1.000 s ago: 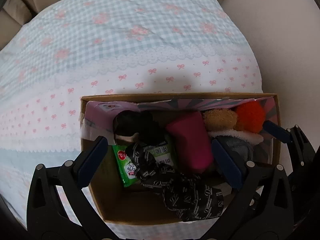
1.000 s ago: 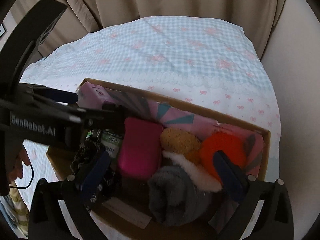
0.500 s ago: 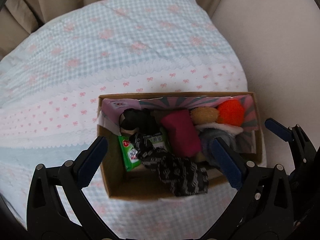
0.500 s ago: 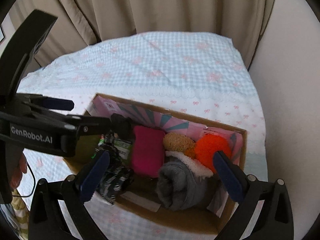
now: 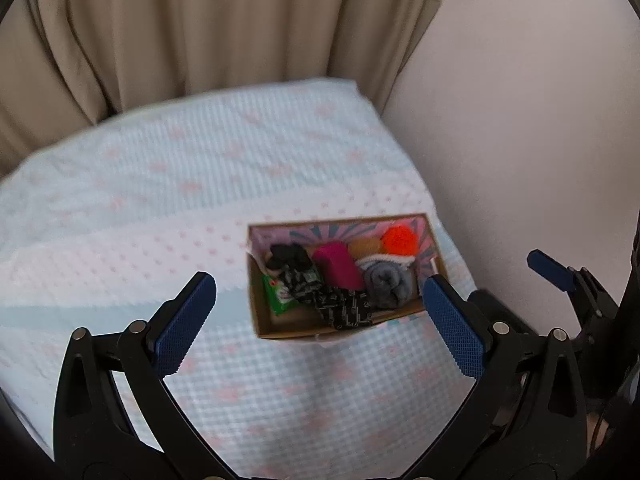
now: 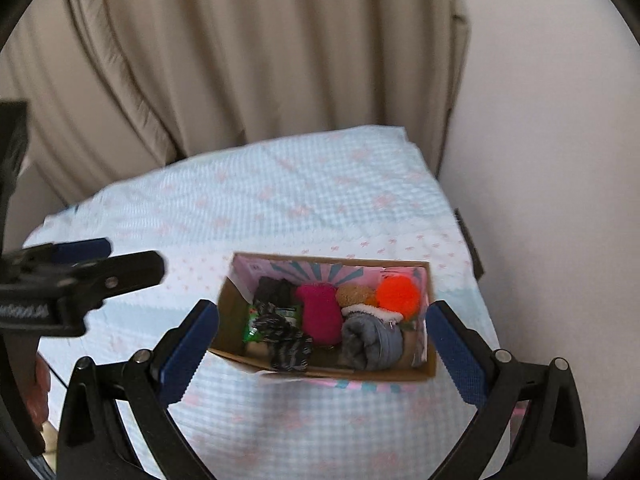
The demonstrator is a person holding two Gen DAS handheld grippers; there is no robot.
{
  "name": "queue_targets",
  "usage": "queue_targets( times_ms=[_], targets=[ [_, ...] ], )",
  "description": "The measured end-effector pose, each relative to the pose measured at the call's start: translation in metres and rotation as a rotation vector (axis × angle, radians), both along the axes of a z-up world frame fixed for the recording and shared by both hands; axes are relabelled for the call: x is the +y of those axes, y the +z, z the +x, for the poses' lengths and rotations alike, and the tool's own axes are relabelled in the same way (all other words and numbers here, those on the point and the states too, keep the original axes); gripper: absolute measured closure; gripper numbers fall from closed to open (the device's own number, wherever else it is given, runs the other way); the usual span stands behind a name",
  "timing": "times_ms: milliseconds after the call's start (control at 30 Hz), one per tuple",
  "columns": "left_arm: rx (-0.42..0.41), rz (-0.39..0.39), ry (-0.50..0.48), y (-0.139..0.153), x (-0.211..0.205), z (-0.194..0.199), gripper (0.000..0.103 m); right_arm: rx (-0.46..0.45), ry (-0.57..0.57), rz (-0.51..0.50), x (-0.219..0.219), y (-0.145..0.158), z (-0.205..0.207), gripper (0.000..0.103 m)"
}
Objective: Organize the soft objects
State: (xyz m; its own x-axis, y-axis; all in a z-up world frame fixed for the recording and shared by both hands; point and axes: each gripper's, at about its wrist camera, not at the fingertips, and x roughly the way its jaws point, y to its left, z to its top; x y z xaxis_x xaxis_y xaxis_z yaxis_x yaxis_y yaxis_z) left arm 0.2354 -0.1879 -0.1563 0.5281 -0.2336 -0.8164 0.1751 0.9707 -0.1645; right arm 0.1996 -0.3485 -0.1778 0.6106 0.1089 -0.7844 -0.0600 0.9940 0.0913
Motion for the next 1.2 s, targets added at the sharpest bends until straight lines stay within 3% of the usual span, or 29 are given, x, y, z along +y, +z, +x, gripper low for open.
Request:
queue_targets(
  times_ms=[267, 533, 800, 1200],
  targets=[
    [-0.261, -0.014, -0.039, 0.095, 0.046, -0.096, 0.000, -0.164, -0.136, -0.001, 0.026, 0.098, -0.075, 0.000],
    [-0.416, -0.052, -0.030, 0.137, 0.087, -0.170, 0.000, -0.316, -0.203, -0.055, 0.056, 0.164, -0.142, 0.000],
    [-0.572, 0.008, -0.015, 0.162, 0.097, -0.217, 0.000, -0.420, -0.234, -0.090, 0.075, 0.184, -0.187, 0.000],
    [-0.588, -0.001, -0.002, 0.170, 0.095, -0.223, 0.000, -0.480, -0.226, -0.105, 0.083, 0.188, -0.193, 0.000]
  ],
)
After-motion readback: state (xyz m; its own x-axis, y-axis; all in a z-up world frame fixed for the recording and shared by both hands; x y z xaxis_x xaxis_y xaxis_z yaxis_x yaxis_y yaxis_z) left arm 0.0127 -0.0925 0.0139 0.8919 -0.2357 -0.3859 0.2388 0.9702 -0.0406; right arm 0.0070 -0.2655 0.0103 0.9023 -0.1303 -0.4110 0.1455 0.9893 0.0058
